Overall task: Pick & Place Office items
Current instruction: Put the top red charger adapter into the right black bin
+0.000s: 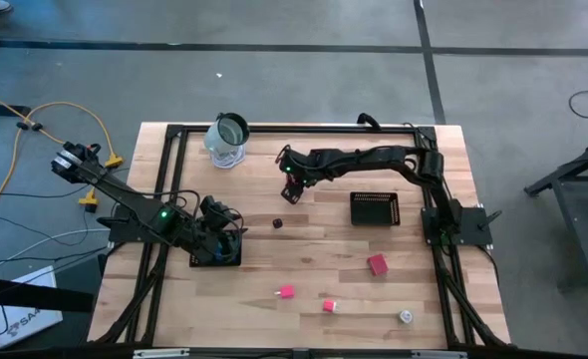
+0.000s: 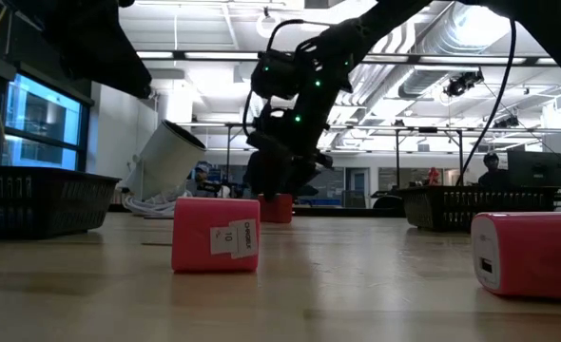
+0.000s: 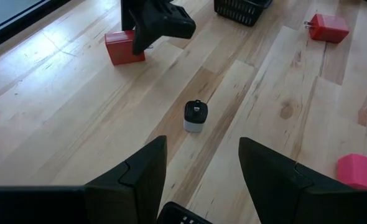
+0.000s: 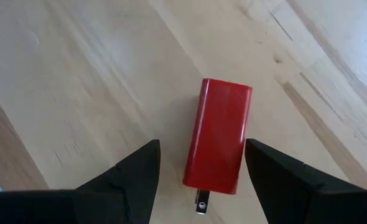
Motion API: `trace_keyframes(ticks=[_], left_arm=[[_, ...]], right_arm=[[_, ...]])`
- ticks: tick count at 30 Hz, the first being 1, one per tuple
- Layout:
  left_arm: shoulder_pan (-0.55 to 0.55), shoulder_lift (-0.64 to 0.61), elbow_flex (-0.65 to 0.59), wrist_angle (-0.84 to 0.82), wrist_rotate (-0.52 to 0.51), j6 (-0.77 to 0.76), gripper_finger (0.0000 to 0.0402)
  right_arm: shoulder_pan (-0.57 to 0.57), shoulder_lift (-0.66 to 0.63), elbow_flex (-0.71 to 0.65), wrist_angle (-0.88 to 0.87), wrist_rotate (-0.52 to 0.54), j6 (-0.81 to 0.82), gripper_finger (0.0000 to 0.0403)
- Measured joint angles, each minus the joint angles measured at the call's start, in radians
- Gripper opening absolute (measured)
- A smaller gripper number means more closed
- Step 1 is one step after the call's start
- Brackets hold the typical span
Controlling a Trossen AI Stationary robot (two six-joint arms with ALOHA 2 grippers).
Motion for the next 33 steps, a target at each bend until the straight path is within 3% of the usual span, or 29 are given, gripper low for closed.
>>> trace_keyframes(ticks=[33], left_arm=[[0.000,0.000,0.000,0.007,0.000,0.000,0.0194]], right_arm=[[-0.005,0.045,-0.012,0.043,-0.008,-0.008,0.0223]])
